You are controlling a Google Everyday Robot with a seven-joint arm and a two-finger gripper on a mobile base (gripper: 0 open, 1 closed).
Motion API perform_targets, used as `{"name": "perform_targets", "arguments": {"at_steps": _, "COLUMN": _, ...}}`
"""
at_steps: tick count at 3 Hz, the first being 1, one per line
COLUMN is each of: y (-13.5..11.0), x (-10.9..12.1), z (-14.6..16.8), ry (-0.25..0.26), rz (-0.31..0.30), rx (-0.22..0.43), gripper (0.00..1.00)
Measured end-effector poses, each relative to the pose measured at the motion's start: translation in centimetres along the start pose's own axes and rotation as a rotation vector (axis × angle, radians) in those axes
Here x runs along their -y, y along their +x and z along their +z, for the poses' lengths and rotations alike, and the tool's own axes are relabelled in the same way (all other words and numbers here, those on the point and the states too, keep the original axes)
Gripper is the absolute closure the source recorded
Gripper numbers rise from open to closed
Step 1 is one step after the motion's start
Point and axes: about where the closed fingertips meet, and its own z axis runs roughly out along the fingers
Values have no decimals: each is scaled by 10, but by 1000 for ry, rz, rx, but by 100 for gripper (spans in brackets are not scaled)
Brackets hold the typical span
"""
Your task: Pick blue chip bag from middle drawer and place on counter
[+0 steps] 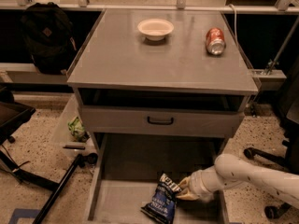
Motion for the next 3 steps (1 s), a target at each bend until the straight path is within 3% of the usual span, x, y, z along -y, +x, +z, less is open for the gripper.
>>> {"name": "perform_targets", "arguments": {"at_steps": 1, "y": -21, "x": -14, "z": -50, "ry": 80, "rz": 12, "rx": 13, "gripper": 100}}
{"name": "perform_targets", "arguments": {"at_steps": 2, "y": -46, "x": -13, "z": -118, "ry": 172, "rz": -17, "rx": -10, "gripper": 100}}
{"name": "perform_targets", "arguments": {"at_steps": 3, "y": -60, "x": -13, "z": -158, "ry": 226, "rz": -35, "rx": -27, "gripper": 100}}
